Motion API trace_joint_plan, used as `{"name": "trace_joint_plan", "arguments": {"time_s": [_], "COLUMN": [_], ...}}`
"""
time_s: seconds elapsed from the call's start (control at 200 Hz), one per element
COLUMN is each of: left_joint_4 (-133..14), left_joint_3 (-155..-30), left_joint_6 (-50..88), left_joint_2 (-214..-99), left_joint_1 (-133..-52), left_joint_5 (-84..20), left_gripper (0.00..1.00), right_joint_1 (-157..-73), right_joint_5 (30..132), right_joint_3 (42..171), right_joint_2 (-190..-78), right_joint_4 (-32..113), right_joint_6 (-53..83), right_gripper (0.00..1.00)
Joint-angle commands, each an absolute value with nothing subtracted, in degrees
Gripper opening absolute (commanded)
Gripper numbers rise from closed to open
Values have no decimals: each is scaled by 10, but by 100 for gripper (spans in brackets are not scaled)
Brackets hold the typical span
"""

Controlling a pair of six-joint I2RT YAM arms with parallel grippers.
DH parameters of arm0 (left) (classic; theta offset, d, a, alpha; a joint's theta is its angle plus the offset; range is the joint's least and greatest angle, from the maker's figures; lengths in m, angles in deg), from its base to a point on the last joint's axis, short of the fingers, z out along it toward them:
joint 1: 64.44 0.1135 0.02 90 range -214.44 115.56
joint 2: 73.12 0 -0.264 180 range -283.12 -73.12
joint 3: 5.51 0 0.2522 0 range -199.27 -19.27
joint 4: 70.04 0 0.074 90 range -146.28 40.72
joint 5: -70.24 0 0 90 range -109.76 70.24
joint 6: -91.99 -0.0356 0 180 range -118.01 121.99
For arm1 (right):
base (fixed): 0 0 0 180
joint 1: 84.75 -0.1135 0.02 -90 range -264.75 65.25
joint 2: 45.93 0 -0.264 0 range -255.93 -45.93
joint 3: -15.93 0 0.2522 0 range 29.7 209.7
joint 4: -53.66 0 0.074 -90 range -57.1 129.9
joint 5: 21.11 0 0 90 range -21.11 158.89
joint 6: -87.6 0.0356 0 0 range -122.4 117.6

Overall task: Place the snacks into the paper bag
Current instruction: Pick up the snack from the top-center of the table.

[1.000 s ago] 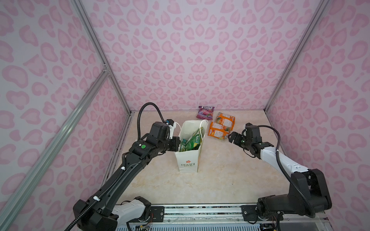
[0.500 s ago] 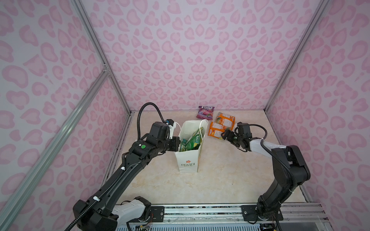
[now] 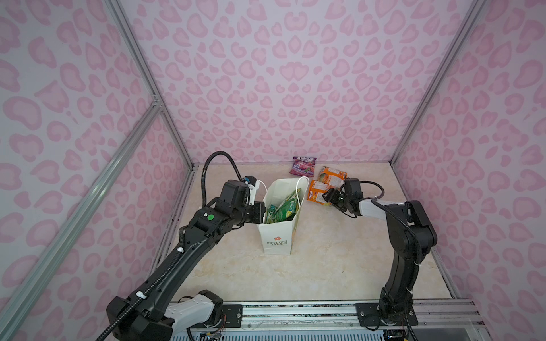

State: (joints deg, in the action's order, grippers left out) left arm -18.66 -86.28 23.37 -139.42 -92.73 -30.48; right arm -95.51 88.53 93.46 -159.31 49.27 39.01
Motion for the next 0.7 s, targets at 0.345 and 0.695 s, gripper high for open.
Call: {"name": "trace_joint_plan", "arguments": {"time_s": [0.345,0.695], "left_joint_4": [-210,-209], "left_joint_3": [-862,-864], "left_joint_6": [232,232], "left_joint_2": [-1389,-1391], "left_joint_1": [-927,-927], "left_joint_5": [-315,-318], "left_gripper": [3,3], "right_joint_1": [-948,-948], "right_joint_5": [898,914], "right_joint_3": [929,885], "right_joint_2": [-1617,-1560], "right_joint_4": [518,531], "right_joint_6": [407,407], "right_gripper": [40,18]}}
